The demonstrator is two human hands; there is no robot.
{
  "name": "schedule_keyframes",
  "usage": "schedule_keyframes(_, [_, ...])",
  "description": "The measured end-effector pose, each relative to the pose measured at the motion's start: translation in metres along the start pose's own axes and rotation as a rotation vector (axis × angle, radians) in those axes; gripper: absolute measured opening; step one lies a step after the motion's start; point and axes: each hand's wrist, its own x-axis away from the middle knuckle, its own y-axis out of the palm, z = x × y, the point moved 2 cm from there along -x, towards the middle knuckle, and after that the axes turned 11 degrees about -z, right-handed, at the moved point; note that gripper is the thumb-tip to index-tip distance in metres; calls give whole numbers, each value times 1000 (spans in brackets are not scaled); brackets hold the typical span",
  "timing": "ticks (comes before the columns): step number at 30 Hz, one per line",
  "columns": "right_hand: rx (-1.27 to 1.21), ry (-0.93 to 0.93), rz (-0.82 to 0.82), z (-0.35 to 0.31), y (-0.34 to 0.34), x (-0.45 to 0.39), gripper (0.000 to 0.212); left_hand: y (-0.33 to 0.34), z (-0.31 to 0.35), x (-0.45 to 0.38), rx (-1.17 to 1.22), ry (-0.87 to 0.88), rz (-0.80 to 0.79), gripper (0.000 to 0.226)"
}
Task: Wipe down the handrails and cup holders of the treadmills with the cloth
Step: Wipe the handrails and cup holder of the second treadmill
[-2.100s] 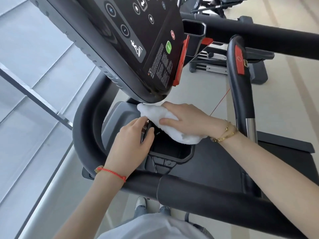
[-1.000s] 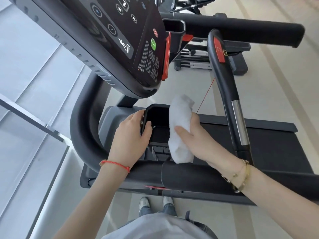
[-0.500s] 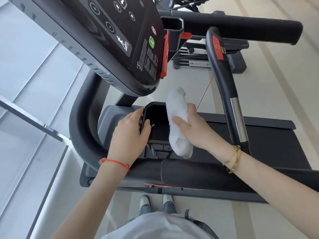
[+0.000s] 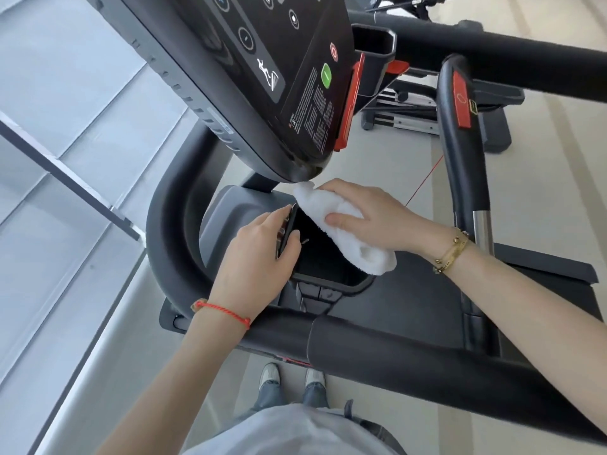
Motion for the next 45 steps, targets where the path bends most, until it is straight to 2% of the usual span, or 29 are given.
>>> schedule_keyframes(4, [64, -24, -82, -6, -4, -15, 39, 0, 1, -2, -21, 1, -7, 32])
schedule_keyframes(7, [59, -25, -50, -4, -2, -15, 40, 0, 2, -1, -12, 1, -10, 36])
schedule_keyframes(12, [-168, 53, 46, 19, 4, 18, 31, -2, 1, -1, -3, -11, 12, 40])
schedule_keyframes(15, [-163, 53, -36, 15, -3, 14, 31, -2, 2, -1, -19, -9, 12, 41])
schedule_keyframes(19, [-22, 13, -157, -4, -8, -12, 37, -2, 3, 0, -3, -13, 12, 41])
schedule_keyframes(23, [-22, 10, -86, -4, -3, -10, 39, -2, 3, 0, -5, -13, 6, 41])
schedule_keyframes(28, [-227, 56, 12, 21, 2, 26, 22, -4, 5, 1, -7, -7, 13, 39])
schedule_keyframes(30, [-171, 60, -26, 16, -2, 19, 26, -3, 5, 0, -14, -14, 19, 40])
schedule_keyframes(33, [76, 18, -99, -8, -5, -9, 38, -3, 6, 0, -17, -11, 21, 37])
schedule_keyframes(36, [242, -17, -54, -20, -2, -19, 38, -3, 6, 1, -1, -6, 15, 32])
schedule_keyframes(41, [101, 19, 70, 5, 4, 8, 33, -4, 6, 2, 2, -12, 0, 41])
schedule_keyframes(45, [9, 52, 12, 15, 2, 15, 32, -3, 4, 1, 0, -31, 2, 42])
